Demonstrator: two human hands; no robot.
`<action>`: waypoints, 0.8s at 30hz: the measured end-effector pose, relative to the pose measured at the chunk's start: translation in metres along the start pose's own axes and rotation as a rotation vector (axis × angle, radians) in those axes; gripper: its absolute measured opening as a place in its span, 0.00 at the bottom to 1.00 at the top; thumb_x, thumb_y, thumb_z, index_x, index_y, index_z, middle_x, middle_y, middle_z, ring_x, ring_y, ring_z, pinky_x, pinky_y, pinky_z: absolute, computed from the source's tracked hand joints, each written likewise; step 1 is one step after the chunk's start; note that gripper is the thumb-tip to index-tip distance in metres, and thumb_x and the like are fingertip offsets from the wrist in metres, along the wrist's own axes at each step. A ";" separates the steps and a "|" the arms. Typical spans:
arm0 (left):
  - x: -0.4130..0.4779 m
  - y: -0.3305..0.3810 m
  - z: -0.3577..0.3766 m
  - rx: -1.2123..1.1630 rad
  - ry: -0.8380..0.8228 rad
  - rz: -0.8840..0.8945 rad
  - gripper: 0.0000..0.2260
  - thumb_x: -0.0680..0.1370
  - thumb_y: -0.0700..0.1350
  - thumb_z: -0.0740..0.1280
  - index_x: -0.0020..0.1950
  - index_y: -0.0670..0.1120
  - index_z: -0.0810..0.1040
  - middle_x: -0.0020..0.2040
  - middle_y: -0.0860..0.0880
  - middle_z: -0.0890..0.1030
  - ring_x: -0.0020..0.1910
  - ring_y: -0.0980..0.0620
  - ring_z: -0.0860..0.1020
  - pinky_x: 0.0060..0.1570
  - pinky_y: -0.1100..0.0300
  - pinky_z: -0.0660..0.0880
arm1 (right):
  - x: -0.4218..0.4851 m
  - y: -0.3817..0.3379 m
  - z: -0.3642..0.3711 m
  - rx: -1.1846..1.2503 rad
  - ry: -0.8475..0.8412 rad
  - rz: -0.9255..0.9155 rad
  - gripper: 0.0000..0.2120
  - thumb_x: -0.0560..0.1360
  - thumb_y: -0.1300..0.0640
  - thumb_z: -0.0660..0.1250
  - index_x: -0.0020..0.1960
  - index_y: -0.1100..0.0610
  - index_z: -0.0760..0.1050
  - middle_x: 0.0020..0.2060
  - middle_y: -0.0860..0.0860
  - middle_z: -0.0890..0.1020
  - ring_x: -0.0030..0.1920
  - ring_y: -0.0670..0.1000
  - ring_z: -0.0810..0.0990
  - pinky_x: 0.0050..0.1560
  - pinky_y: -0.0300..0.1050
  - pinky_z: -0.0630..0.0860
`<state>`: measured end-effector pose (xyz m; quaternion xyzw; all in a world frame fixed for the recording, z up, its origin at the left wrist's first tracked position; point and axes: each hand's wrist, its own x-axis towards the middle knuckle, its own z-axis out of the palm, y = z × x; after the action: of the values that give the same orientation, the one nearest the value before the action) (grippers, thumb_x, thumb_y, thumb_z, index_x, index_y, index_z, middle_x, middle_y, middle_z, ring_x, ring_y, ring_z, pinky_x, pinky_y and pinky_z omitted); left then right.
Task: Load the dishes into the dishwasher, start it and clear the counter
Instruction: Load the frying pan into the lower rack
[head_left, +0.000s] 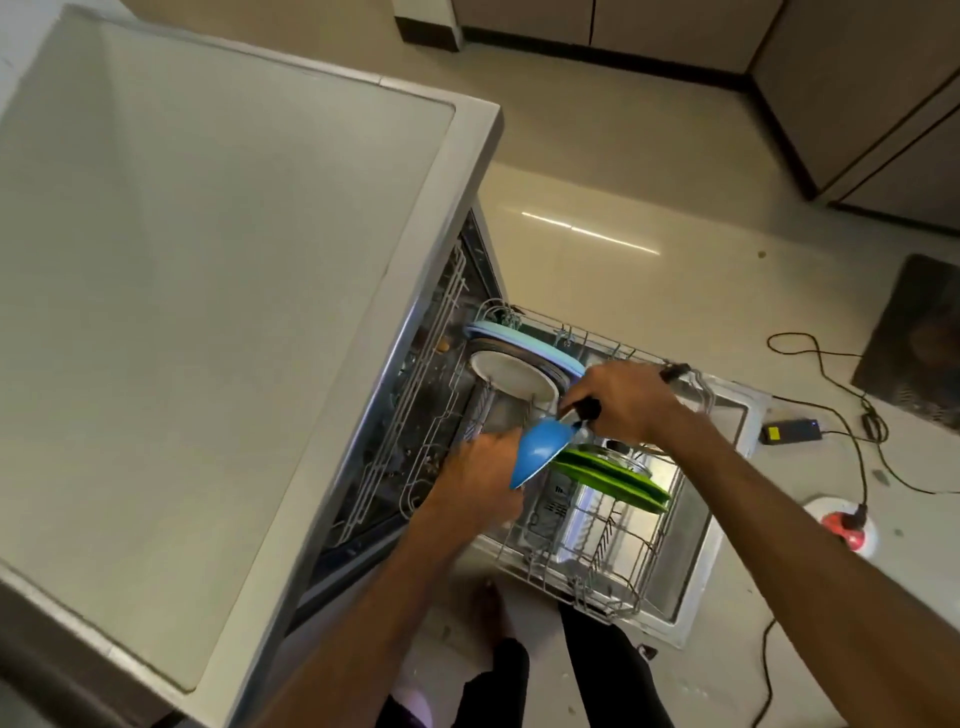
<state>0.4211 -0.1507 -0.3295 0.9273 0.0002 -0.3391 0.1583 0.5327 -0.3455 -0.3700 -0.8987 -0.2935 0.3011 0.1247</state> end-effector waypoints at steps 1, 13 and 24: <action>0.004 -0.004 0.008 -0.001 0.009 -0.037 0.19 0.76 0.46 0.71 0.65 0.47 0.72 0.58 0.46 0.81 0.58 0.43 0.80 0.53 0.50 0.77 | 0.014 -0.005 0.005 -0.047 -0.039 -0.023 0.21 0.70 0.58 0.71 0.59 0.39 0.83 0.51 0.41 0.86 0.53 0.51 0.84 0.51 0.46 0.77; 0.030 -0.047 0.100 -0.025 0.202 -0.447 0.27 0.65 0.46 0.83 0.60 0.43 0.81 0.47 0.46 0.85 0.39 0.50 0.85 0.34 0.59 0.80 | 0.048 -0.071 0.141 1.085 0.008 0.598 0.24 0.80 0.41 0.67 0.37 0.61 0.80 0.29 0.57 0.81 0.30 0.51 0.79 0.38 0.47 0.78; -0.014 -0.088 0.182 -0.296 0.076 -0.207 0.38 0.80 0.49 0.67 0.83 0.46 0.48 0.83 0.48 0.52 0.80 0.48 0.55 0.75 0.52 0.63 | 0.046 -0.103 0.229 1.645 0.090 0.733 0.10 0.82 0.65 0.64 0.60 0.69 0.78 0.53 0.64 0.84 0.52 0.63 0.84 0.50 0.55 0.82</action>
<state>0.2864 -0.1195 -0.4777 0.9012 0.1515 -0.3145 0.2569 0.3752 -0.2253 -0.5305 -0.5737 0.3246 0.4012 0.6360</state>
